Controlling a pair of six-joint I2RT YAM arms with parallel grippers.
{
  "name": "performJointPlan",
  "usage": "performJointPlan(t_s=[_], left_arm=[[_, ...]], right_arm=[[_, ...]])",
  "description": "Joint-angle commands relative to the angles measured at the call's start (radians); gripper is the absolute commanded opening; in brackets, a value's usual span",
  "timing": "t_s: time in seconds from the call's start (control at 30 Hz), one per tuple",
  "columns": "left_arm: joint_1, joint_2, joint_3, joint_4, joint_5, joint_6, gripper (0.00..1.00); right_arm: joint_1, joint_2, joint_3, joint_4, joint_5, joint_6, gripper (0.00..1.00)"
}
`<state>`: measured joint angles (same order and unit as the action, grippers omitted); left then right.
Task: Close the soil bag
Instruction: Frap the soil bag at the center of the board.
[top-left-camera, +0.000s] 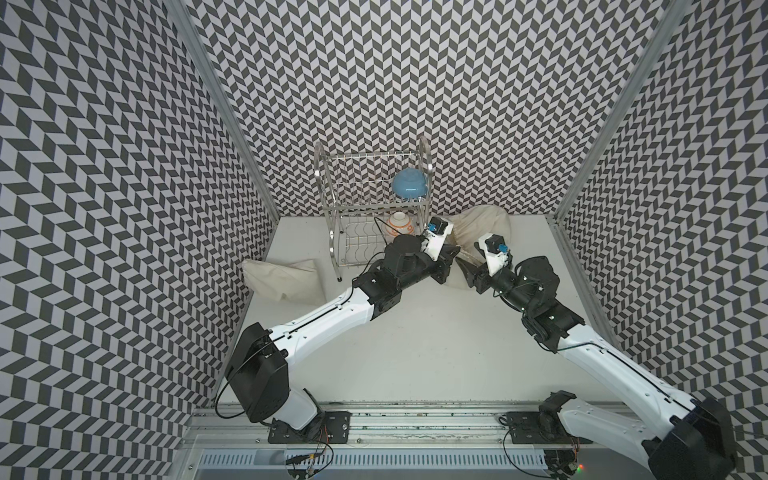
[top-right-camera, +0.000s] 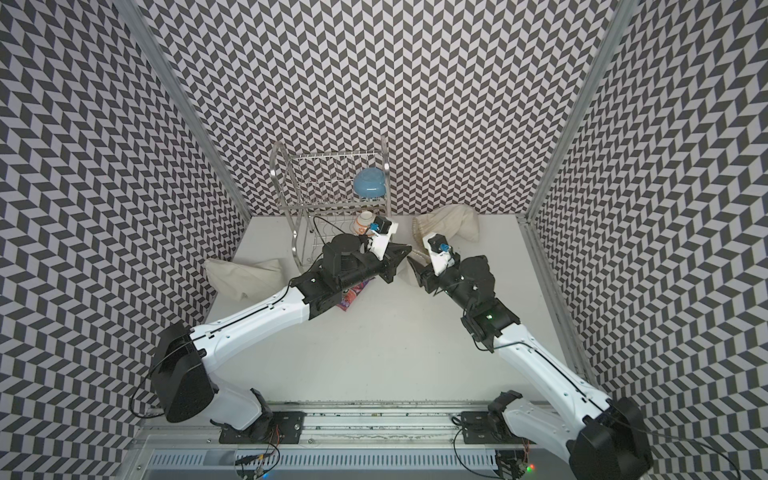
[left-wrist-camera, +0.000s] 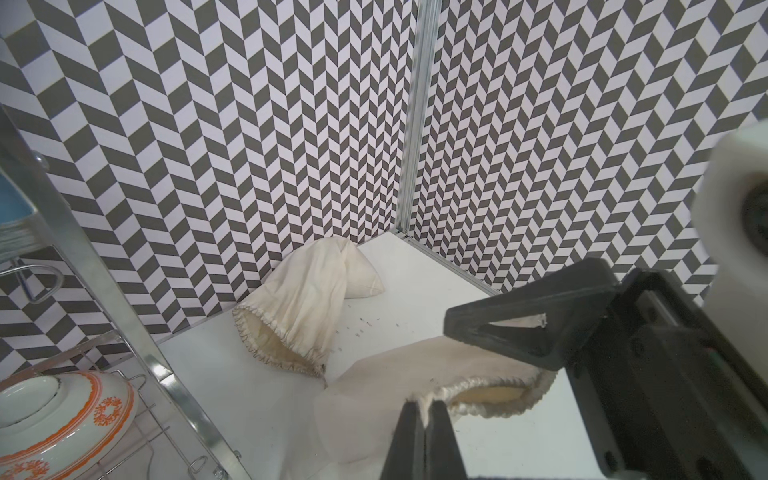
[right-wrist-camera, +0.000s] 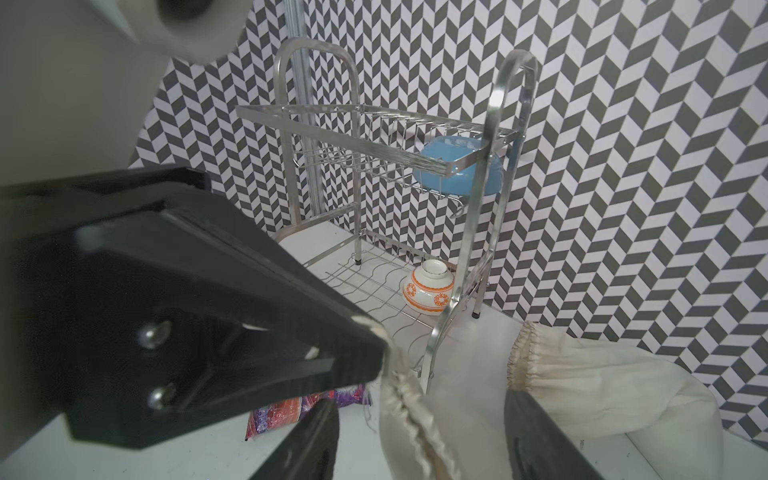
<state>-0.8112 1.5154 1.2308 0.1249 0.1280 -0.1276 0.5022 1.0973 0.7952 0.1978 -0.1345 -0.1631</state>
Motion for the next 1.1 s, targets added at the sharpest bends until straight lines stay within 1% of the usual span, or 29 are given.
performJointPlan(t_s=[0.0,0.03,0.07,0.1,0.17,0.2,0.33,0.4,0.43,0.47,0.5,0.53,0.63,0.73,0.8,0.9,0.97,1.07], left_arm=[[-0.001,-0.049,0.034,0.0,0.025,-0.009,0.0],[0.0,-0.058,0.035,-0.004,0.025,-0.01,0.0],[0.003,-0.068,0.035,-0.009,0.022,-0.008,0.0],[0.005,-0.084,0.033,-0.014,0.014,-0.014,0.0],[0.028,-0.132,0.006,0.0,-0.014,-0.037,0.0],[0.053,-0.173,-0.019,0.017,-0.027,-0.059,0.0],[0.138,-0.29,-0.067,0.053,-0.064,-0.08,0.0],[0.168,-0.339,-0.09,0.068,-0.077,-0.084,0.0],[0.185,-0.36,-0.1,0.074,-0.083,-0.091,0.0],[0.196,-0.374,-0.109,0.078,-0.086,-0.095,0.0],[0.201,-0.384,-0.117,0.083,-0.085,-0.097,0.0],[0.201,-0.383,-0.118,0.087,-0.069,-0.097,0.0],[0.202,-0.35,-0.098,0.095,0.027,-0.119,0.0],[0.201,-0.314,-0.072,0.1,0.094,-0.15,0.0],[0.202,-0.304,-0.059,0.101,0.116,-0.168,0.0],[0.202,-0.29,-0.028,0.097,0.139,-0.186,0.0],[0.202,-0.279,-0.006,0.086,0.151,-0.192,0.0],[0.202,-0.275,0.003,0.089,0.161,-0.202,0.0]], right_arm=[[0.009,0.053,0.067,-0.004,0.023,-0.055,0.58],[0.009,0.069,0.075,-0.013,0.082,-0.037,0.49],[0.006,0.081,0.083,-0.027,0.155,-0.012,0.38],[-0.001,0.092,0.083,-0.028,0.236,0.0,0.31],[-0.03,0.098,0.069,-0.026,0.362,0.026,0.24],[-0.071,0.099,0.059,-0.03,0.42,0.064,0.22],[-0.205,0.105,0.007,-0.046,0.534,0.191,0.21],[-0.246,0.11,-0.019,-0.05,0.558,0.225,0.21],[-0.253,0.111,-0.022,-0.055,0.554,0.23,0.22],[-0.252,0.106,-0.017,-0.064,0.522,0.217,0.23],[-0.247,0.095,-0.01,-0.07,0.469,0.195,0.24],[-0.231,0.078,-0.012,-0.051,0.369,0.175,0.27],[-0.141,0.013,-0.025,0.043,0.195,0.083,0.43],[-0.053,-0.02,-0.011,0.109,0.113,-0.016,0.59],[0.002,-0.023,0.006,0.117,0.091,-0.074,0.68],[0.048,-0.013,0.039,0.119,0.086,-0.124,0.77],[0.077,0.001,0.074,0.103,0.092,-0.14,0.81],[0.114,0.048,0.143,0.051,0.113,-0.151,0.81]])
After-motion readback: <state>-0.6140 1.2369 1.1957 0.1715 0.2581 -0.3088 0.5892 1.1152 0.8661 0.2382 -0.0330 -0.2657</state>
